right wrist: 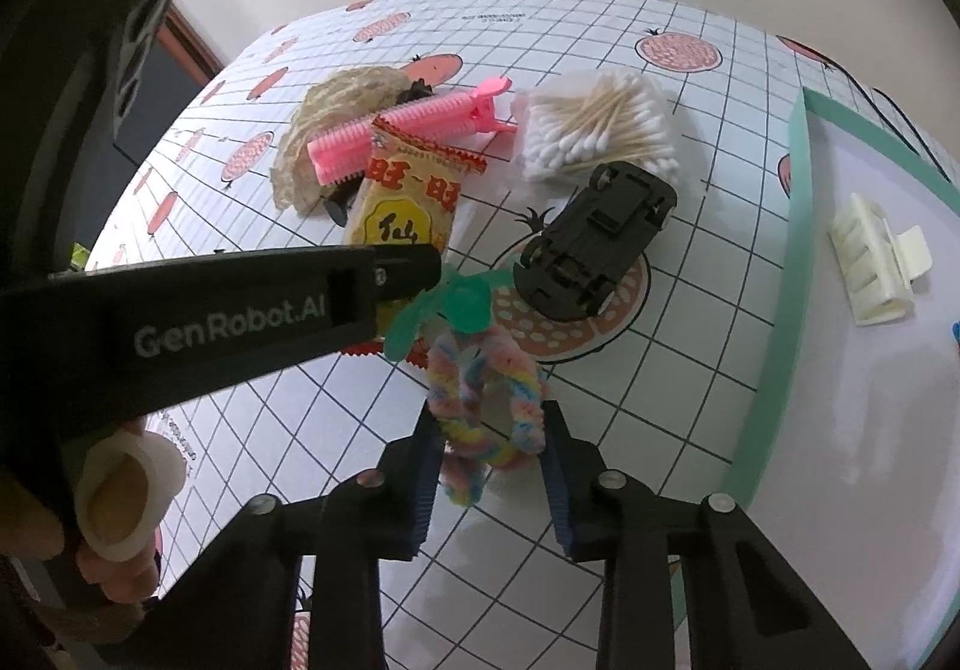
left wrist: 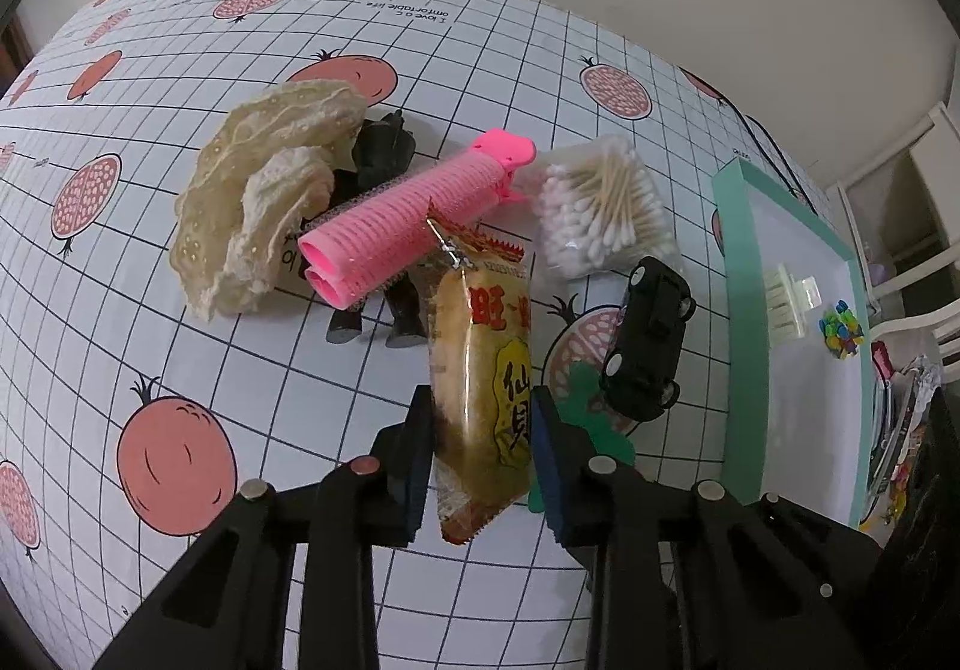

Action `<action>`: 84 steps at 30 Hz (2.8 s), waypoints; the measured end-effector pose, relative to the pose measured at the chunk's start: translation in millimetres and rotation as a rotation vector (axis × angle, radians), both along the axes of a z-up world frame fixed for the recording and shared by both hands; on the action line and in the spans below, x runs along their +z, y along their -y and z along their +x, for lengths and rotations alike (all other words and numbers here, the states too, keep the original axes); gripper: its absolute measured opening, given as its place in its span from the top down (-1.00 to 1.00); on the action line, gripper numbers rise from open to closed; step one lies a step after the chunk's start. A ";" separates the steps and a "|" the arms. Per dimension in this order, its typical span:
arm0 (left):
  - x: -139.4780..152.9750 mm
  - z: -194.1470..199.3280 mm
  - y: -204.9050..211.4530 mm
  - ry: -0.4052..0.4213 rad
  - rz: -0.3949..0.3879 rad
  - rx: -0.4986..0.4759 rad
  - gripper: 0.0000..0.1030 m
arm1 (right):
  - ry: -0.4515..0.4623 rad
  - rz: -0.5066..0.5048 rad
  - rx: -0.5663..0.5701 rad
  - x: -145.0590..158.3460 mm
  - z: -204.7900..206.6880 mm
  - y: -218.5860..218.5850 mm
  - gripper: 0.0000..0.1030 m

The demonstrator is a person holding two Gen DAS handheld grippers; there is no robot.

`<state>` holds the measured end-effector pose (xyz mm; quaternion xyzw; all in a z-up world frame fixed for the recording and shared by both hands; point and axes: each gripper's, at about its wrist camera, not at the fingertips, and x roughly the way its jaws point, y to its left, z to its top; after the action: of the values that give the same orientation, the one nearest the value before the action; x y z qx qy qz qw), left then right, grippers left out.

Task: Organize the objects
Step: 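Grasp the snack bag with the left gripper while the right grasps the rainbow ring, then carry the snack bag and rainbow ring over the green tray with both grippers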

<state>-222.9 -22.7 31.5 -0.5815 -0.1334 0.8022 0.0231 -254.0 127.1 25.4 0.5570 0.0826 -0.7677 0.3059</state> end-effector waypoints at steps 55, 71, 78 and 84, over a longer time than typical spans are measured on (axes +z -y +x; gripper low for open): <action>110.6 12.9 -58.0 -0.263 0.061 -0.074 0.44 | -0.210 -0.164 -0.332 119.3 -39.5 -128.5 0.64; 108.0 12.3 -143.3 -0.313 0.072 -0.286 0.44 | -0.259 -0.120 -0.521 120.3 -45.7 -206.2 0.64; 79.4 12.1 -168.2 -0.258 0.073 -0.343 0.44 | -0.233 -0.034 -0.581 92.7 -51.1 -229.5 0.64; 54.2 11.0 -178.9 -0.203 0.063 -0.361 0.44 | -0.212 0.059 -0.624 69.0 -55.7 -246.1 0.64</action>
<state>-211.9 156.2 85.8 -0.5111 -0.0489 0.8350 0.1979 -309.7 373.2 94.4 0.4809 -0.0386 -0.8754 0.0292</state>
